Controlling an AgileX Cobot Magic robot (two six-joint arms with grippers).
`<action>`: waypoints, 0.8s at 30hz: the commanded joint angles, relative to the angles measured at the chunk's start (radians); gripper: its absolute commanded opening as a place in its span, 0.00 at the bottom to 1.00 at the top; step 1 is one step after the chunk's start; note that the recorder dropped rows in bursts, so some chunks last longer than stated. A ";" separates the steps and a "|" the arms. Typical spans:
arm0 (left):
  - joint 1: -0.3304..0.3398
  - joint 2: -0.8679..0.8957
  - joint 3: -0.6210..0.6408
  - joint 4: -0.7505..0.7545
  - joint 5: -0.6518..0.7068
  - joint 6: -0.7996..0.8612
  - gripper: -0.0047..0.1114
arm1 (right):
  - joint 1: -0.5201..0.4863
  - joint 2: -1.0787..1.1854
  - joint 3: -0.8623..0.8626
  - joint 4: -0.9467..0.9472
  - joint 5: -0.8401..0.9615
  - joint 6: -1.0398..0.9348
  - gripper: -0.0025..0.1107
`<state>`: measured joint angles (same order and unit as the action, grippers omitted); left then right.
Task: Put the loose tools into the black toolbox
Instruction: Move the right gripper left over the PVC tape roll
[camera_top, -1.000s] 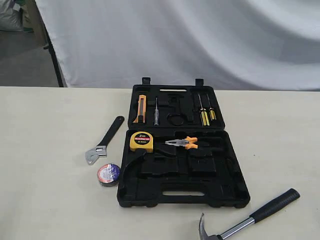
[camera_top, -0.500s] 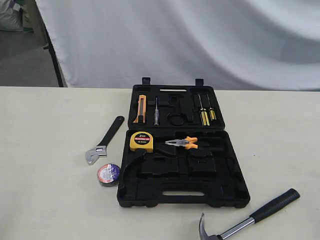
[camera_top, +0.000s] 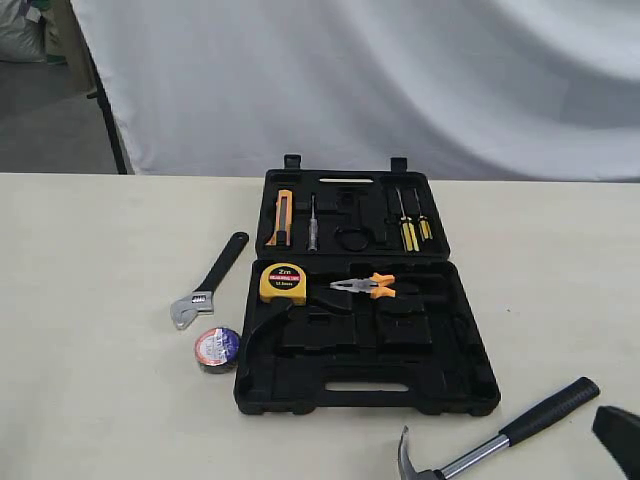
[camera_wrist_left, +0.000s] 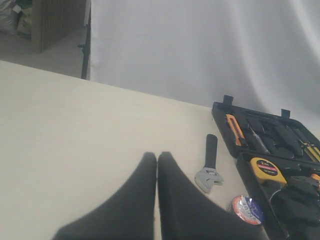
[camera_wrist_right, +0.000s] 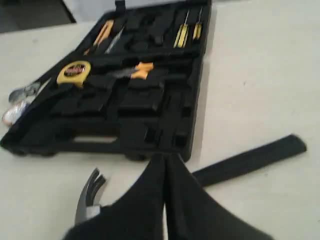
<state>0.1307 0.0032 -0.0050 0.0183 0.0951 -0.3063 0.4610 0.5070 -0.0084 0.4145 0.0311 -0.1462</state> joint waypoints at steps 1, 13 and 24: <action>0.025 -0.003 -0.003 0.004 -0.007 -0.005 0.05 | 0.114 0.181 -0.055 0.005 -0.005 0.038 0.02; 0.025 -0.003 -0.003 0.004 -0.007 -0.005 0.05 | 0.515 0.715 -0.270 0.007 -0.274 0.108 0.02; 0.025 -0.003 -0.003 0.004 -0.007 -0.005 0.05 | 0.556 1.180 -0.861 0.002 0.076 -0.081 0.16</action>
<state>0.1307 0.0032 -0.0050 0.0183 0.0951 -0.3063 1.0159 1.6015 -0.7453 0.4249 -0.0073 -0.1819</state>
